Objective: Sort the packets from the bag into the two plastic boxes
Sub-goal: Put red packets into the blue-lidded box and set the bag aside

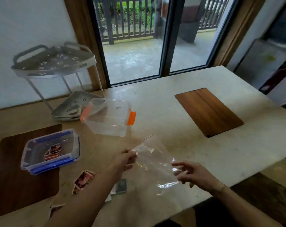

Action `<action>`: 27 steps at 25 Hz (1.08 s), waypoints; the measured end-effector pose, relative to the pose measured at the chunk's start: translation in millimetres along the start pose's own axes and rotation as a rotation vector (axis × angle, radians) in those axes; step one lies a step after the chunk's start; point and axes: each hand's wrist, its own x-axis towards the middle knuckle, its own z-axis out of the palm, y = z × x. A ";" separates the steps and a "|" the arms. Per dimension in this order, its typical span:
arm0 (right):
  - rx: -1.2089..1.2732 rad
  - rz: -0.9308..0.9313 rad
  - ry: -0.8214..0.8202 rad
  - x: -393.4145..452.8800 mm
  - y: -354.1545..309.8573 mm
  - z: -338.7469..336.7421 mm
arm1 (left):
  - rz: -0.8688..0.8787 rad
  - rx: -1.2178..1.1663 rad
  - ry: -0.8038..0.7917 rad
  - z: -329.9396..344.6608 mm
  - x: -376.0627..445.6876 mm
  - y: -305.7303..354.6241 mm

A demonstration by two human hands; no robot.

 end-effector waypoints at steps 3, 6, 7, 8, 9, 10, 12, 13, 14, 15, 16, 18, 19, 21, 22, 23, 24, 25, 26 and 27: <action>0.058 0.046 0.044 -11.3 30.2 -42.4 | -0.012 0.105 -0.051 53.9 20.8 -5.2; 0.089 0.115 0.080 -20.1 56.0 -73.0 | -0.030 0.157 -0.051 96.4 36.0 -11.6; 0.091 0.134 0.088 -21.6 65.3 -81.7 | -0.033 0.178 -0.051 109.8 41.0 -14.4; 0.085 0.151 0.099 -22.3 74.4 -88.1 | -0.032 0.204 -0.056 121.2 45.6 -17.8; 0.066 0.167 0.116 -22.2 83.3 -92.5 | -0.025 0.238 -0.062 131.2 49.8 -19.9; 0.033 0.182 0.143 -21.7 91.8 -96.5 | -0.013 0.281 -0.066 140.7 55.0 -21.1; -0.032 0.211 0.208 -19.8 107.1 -100.7 | 0.032 0.384 -0.074 157.3 63.9 -23.5; -0.062 0.217 0.235 -18.3 114.2 -102.0 | 0.057 0.435 -0.074 164.4 68.0 -24.5; -0.105 0.221 0.252 -17.3 119.3 -102.5 | 0.075 0.475 -0.069 170.5 71.4 -25.6; -0.169 0.225 0.263 -15.9 124.0 -103.5 | 0.088 0.511 -0.058 175.7 75.1 -26.3; -0.255 0.228 0.266 -14.0 127.6 -104.4 | 0.106 0.550 -0.045 179.4 78.5 -27.5; -0.429 0.234 0.273 -10.7 134.2 -105.7 | 0.146 0.657 -0.027 182.4 86.0 -32.4; -0.498 0.236 0.273 -9.2 137.4 -105.5 | 0.162 0.716 -0.016 182.6 88.3 -33.6; -0.601 0.222 0.254 -6.6 143.3 -104.7 | 0.188 0.798 0.006 182.1 93.1 -37.1; -0.645 0.208 0.234 -4.8 146.1 -104.7 | 0.198 0.813 0.013 181.5 96.0 -38.9; -0.684 0.199 0.215 -3.9 148.2 -104.5 | 0.199 0.817 0.016 181.0 97.3 -39.8; -0.722 0.195 0.201 -3.2 149.4 -104.3 | 0.205 0.817 0.017 180.8 98.5 -40.8; -0.762 0.187 0.196 -2.8 149.8 -104.5 | 0.210 0.815 0.016 180.7 99.5 -41.3; -0.799 0.183 0.196 -2.8 149.9 -104.3 | 0.216 0.816 0.013 181.3 99.2 -41.6; -0.826 0.181 0.204 -3.2 149.3 -103.6 | 0.215 0.823 0.012 181.0 97.8 -41.3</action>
